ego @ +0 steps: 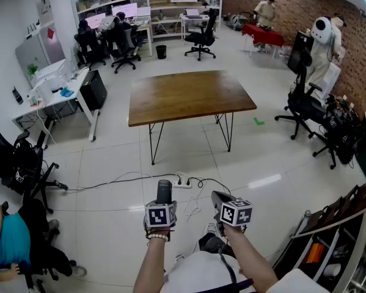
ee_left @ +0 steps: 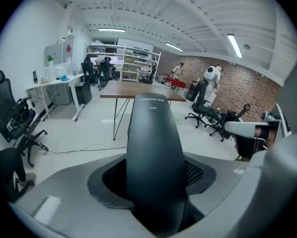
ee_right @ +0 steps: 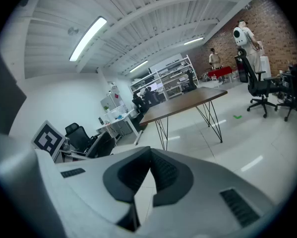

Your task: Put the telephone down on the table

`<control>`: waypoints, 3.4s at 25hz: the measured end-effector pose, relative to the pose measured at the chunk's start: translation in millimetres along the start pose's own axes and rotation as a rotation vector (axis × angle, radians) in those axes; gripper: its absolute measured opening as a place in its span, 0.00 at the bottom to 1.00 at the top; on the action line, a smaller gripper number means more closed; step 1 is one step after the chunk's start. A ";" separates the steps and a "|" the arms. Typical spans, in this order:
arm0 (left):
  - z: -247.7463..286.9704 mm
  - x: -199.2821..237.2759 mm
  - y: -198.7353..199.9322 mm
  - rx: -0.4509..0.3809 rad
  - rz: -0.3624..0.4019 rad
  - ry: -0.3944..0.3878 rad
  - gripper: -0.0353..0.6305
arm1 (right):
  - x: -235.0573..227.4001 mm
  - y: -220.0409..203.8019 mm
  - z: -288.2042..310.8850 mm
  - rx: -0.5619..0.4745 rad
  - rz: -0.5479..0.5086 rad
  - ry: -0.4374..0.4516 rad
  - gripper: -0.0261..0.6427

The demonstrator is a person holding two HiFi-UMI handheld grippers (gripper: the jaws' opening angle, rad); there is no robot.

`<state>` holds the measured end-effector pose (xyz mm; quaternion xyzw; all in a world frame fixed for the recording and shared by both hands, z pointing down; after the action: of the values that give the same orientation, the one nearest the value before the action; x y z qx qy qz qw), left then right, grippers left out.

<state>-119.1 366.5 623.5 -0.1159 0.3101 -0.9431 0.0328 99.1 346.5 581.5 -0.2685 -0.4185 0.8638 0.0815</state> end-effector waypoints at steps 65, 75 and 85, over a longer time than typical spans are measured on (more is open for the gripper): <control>181.0 -31.0 213.6 0.028 -0.045 0.045 0.47 | -184.4 163.5 161.8 0.055 0.069 0.076 0.04; 224.7 17.5 279.4 0.035 -0.045 0.011 0.47 | -169.4 208.6 242.1 0.081 0.043 0.053 0.04; 255.2 63.5 350.2 0.031 -0.024 -0.018 0.47 | -160.9 262.8 306.1 0.060 0.041 0.013 0.04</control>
<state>-123.3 -71.5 627.9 -0.1275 0.2939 -0.9469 0.0261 93.9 -87.5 598.4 -0.2799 -0.3862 0.8757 0.0745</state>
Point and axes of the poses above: the fingertips, and each gripper's own axes: z forward along the fingers, x to its left, y out of its top, the point moved 3 cm from there along -z, backward along the fingers, and after that the axes turned 3 degrees about x, right-handed, at the moved point
